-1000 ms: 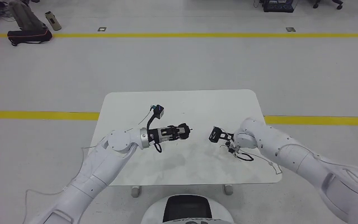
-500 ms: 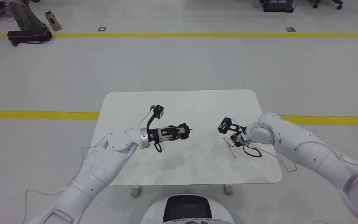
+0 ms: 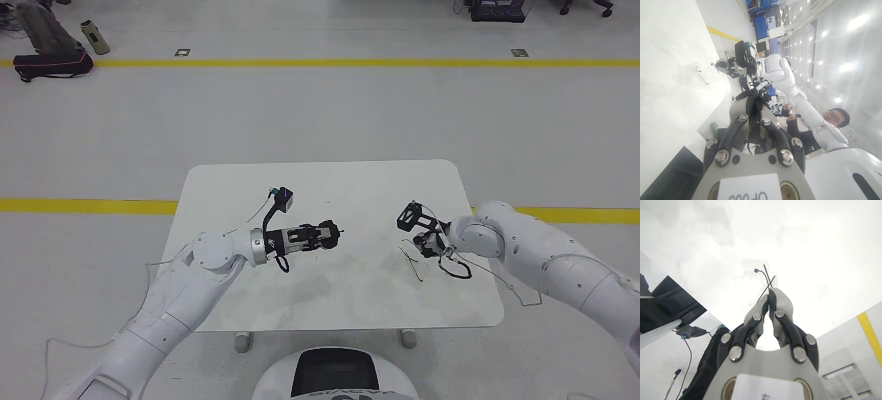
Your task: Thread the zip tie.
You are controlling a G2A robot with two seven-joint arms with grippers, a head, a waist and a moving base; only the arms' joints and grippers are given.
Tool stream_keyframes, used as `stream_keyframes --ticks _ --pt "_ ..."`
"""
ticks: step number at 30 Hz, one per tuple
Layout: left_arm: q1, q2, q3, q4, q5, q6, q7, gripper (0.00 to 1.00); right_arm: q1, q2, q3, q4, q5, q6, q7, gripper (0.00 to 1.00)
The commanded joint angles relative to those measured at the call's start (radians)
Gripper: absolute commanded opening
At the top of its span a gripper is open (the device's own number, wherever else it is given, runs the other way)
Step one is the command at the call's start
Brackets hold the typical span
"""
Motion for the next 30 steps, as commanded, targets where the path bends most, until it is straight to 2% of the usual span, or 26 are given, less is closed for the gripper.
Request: stream_keyframes --ticks 1,6,12,16,20,23,30 --pt "0.0 0.0 0.0 0.0 0.0 0.0 0.0 0.0 -0.008 -0.001 0.019 0.004 0.037 -0.001 -0.026 0.0" --pt "0.0 0.0 0.0 0.0 0.0 0.0 0.0 0.0 -0.019 0.025 0.076 -0.011 0.213 -0.001 -0.07 0.0" --pt "0.0 0.0 0.0 0.0 0.0 0.0 0.0 0.0 -0.06 0.087 0.142 -0.094 0.437 -0.001 -0.129 0.0" --pt "0.0 0.0 0.0 0.0 0.0 0.0 0.0 0.0 -0.096 0.114 0.198 -0.142 0.554 -0.001 -0.131 0.0" --pt "0.0 0.0 0.0 0.0 0.0 0.0 0.0 0.0 -0.139 0.119 0.271 -0.176 0.672 -0.001 -0.135 0.0" --pt "0.0 0.0 0.0 0.0 0.0 0.0 0.0 0.0 -0.171 0.104 0.336 -0.187 0.773 -0.001 -0.105 0.0" --pt "0.0 0.0 0.0 0.0 0.0 0.0 0.0 0.0 -0.171 0.104 0.336 -0.187 0.773 -0.001 -0.105 0.0"
